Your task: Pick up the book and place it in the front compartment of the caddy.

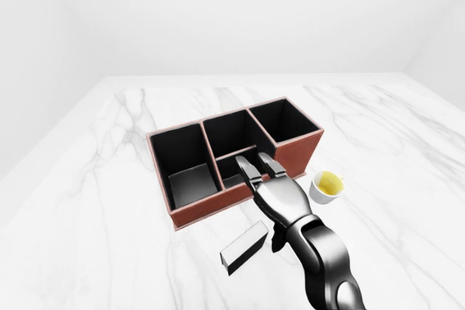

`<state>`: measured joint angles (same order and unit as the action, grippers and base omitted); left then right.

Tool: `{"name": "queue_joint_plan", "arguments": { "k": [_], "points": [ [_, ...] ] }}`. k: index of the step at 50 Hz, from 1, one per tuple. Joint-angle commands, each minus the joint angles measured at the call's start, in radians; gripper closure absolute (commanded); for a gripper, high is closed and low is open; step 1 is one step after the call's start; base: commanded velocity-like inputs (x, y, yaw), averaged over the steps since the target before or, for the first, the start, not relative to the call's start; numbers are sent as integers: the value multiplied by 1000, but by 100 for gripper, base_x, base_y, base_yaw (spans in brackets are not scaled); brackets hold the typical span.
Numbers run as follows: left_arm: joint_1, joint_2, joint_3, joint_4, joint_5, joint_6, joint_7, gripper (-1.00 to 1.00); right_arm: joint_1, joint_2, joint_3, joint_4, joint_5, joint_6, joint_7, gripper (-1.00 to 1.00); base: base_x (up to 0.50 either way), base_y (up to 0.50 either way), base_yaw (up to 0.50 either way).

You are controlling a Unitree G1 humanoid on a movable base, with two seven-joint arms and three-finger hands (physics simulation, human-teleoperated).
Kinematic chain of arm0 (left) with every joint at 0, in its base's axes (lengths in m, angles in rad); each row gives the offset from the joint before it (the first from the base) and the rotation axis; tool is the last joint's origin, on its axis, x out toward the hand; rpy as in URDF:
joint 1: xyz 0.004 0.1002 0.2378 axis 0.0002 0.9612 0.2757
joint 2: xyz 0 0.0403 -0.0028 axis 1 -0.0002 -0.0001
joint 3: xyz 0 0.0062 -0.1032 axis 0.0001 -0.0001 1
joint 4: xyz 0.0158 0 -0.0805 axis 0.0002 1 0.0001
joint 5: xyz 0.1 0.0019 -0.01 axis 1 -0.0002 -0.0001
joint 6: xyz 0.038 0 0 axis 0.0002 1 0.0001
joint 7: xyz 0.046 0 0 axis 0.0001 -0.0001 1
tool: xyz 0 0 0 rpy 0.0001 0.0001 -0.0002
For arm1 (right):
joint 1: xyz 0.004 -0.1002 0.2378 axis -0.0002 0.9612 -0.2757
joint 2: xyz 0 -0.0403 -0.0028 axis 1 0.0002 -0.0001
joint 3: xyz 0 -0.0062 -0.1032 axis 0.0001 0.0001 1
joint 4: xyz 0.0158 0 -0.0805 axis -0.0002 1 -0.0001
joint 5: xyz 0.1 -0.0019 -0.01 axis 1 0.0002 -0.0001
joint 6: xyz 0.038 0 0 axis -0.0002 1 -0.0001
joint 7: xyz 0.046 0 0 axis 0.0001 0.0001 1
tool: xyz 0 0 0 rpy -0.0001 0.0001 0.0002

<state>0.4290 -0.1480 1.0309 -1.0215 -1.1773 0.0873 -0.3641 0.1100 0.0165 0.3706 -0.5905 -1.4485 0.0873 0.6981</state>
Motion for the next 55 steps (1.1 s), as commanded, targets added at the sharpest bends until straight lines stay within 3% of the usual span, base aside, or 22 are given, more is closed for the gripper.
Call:
{"name": "queue_joint_plan", "arguments": {
  "k": [1,16,27,36,55],
  "points": [
    [5,-4,11,6,-11,0,-9,-100,29,4,67,-16,-25,0,0,-100,0,0,0],
    [6,-2,30,6,-30,0,-7,-100,60,-17,129,-16,-25,0,0,-100,0,0,0],
    [1,-16,3,7,3,0,-17,-100,66,-19,152,18,-19,0,0,-100,0,0,0],
    [4,-18,4,12,5,0,-24,-100,27,-19,98,74,16,0,0,-100,0,0,0],
    [0,-6,-5,3,5,0,-4,-100,21,-18,91,149,32,0,0,-100,0,0,0]
  ]
}}
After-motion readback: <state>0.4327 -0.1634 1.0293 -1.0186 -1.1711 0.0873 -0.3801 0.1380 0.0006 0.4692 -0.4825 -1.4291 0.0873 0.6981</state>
